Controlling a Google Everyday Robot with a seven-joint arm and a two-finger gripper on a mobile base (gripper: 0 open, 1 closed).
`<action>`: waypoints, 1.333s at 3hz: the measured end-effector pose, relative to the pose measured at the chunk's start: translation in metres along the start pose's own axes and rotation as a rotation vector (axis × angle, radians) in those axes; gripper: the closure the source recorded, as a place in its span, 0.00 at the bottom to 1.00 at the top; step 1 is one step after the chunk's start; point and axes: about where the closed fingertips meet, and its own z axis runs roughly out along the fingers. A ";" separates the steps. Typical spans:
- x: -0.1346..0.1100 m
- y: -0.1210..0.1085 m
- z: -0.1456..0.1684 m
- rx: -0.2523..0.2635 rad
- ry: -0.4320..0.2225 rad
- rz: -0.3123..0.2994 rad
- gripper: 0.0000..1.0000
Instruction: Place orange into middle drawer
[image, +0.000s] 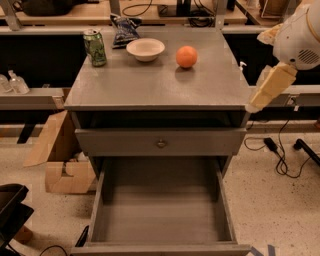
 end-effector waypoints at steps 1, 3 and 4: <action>-0.017 -0.064 0.028 0.071 -0.145 0.021 0.00; -0.041 -0.120 0.064 0.090 -0.326 0.082 0.00; -0.041 -0.118 0.065 0.087 -0.322 0.080 0.00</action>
Offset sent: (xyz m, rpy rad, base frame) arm 0.1969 0.0288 0.0171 0.4691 -0.1978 0.0378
